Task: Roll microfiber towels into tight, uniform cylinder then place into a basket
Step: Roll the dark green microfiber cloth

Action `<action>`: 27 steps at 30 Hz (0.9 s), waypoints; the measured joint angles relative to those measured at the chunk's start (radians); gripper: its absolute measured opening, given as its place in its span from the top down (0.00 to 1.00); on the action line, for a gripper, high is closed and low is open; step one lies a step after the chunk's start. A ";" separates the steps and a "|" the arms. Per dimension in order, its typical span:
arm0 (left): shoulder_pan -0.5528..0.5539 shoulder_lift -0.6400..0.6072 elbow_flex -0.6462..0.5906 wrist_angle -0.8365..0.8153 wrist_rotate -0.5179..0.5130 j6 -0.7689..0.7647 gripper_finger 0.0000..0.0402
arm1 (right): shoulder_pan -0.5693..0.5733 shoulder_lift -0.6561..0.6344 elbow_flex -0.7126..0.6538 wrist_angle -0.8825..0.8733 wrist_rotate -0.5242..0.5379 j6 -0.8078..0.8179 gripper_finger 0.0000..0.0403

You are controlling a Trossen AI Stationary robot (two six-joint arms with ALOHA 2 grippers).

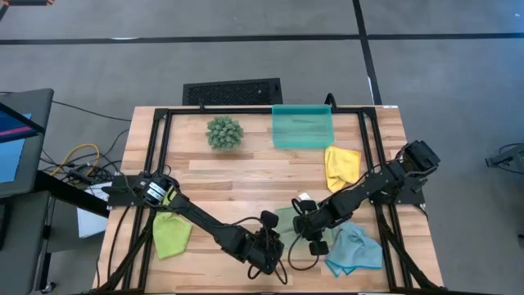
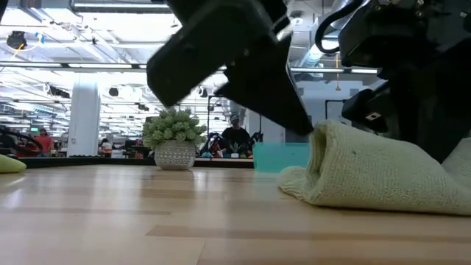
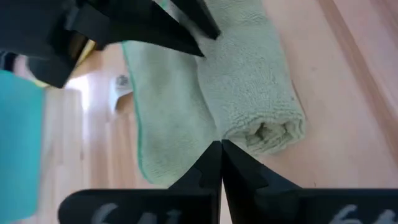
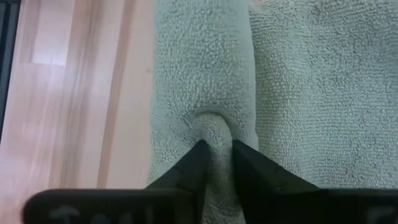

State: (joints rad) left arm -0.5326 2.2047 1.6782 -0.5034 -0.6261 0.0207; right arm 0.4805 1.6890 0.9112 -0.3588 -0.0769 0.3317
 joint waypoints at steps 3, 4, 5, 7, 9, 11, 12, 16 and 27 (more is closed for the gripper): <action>-0.011 0.000 0.022 0.026 0.045 0.005 1.00 | -0.006 0.000 0.000 -0.005 0.000 0.000 0.65; -0.013 0.000 0.024 0.043 0.071 0.015 1.00 | -0.007 0.000 0.000 -0.009 0.000 0.000 0.62; -0.014 0.000 0.025 0.062 0.097 0.028 1.00 | -0.009 0.000 0.000 -0.010 0.001 0.000 0.60; -0.011 0.000 0.023 0.126 0.140 0.054 1.00 | -0.012 0.000 0.000 -0.010 0.014 -0.001 0.57; 0.007 -0.001 -0.003 0.204 0.188 0.071 1.00 | -0.012 0.000 0.000 -0.010 0.038 0.000 0.56; 0.035 0.000 -0.039 0.237 0.220 0.066 1.00 | -0.012 0.000 0.000 -0.018 0.052 -0.001 0.56; 0.048 0.001 -0.051 0.236 0.222 0.052 1.00 | -0.012 0.000 0.000 -0.023 0.053 -0.001 0.56; 0.100 -0.002 -0.095 0.208 0.229 -0.043 1.00 | -0.012 0.000 0.000 -0.030 0.056 -0.002 0.59; 0.120 0.000 -0.127 0.155 0.252 -0.118 1.00 | 0.018 -0.061 -0.001 -0.110 0.126 -0.017 0.68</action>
State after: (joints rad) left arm -0.4129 2.2044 1.5509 -0.3481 -0.3740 -0.0971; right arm 0.4990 1.6275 0.9097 -0.4691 0.0487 0.3147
